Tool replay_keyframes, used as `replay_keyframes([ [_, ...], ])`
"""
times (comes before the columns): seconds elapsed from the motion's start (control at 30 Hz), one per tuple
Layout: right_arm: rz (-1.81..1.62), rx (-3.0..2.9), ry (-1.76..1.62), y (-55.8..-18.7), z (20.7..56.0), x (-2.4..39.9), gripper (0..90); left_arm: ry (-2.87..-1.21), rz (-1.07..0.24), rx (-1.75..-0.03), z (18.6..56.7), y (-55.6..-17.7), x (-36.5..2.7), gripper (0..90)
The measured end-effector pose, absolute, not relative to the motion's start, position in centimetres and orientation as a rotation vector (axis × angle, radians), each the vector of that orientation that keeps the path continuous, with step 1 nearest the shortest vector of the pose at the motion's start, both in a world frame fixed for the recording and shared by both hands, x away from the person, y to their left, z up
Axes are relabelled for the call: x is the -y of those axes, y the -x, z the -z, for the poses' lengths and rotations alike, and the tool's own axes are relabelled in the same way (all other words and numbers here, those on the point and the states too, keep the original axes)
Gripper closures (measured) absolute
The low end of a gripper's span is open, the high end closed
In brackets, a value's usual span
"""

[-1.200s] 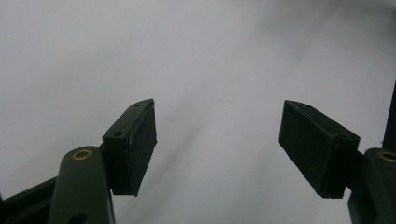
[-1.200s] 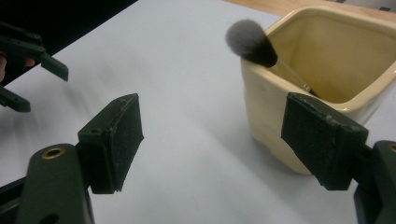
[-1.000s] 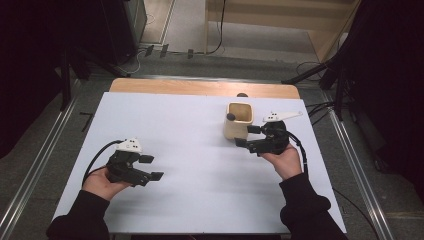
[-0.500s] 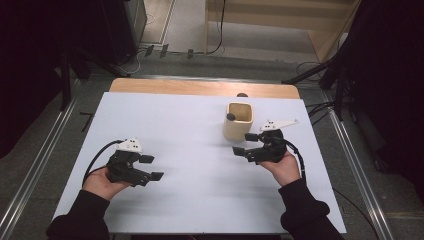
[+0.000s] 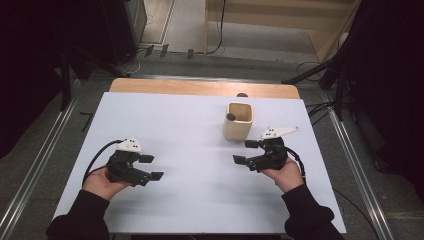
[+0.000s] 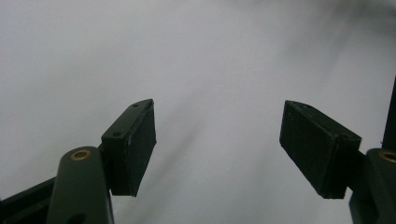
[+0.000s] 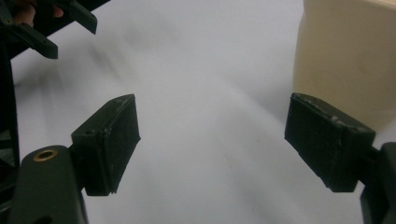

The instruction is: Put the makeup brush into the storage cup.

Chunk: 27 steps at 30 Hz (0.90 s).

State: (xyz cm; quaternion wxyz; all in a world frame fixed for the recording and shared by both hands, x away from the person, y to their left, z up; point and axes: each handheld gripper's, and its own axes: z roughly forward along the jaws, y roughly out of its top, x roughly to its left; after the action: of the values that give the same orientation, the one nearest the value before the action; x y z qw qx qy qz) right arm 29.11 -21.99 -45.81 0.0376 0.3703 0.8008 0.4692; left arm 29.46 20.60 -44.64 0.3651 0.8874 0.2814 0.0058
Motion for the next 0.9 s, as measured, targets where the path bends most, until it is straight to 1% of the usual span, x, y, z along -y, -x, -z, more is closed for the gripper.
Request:
replay_keyframes([
  [0.9, -1.444, -2.455, -1.122, -26.5, 47.1, 23.8, 17.8, -2.279, -0.015, -0.722, 44.7, -29.5, -20.6, 27.5],
])
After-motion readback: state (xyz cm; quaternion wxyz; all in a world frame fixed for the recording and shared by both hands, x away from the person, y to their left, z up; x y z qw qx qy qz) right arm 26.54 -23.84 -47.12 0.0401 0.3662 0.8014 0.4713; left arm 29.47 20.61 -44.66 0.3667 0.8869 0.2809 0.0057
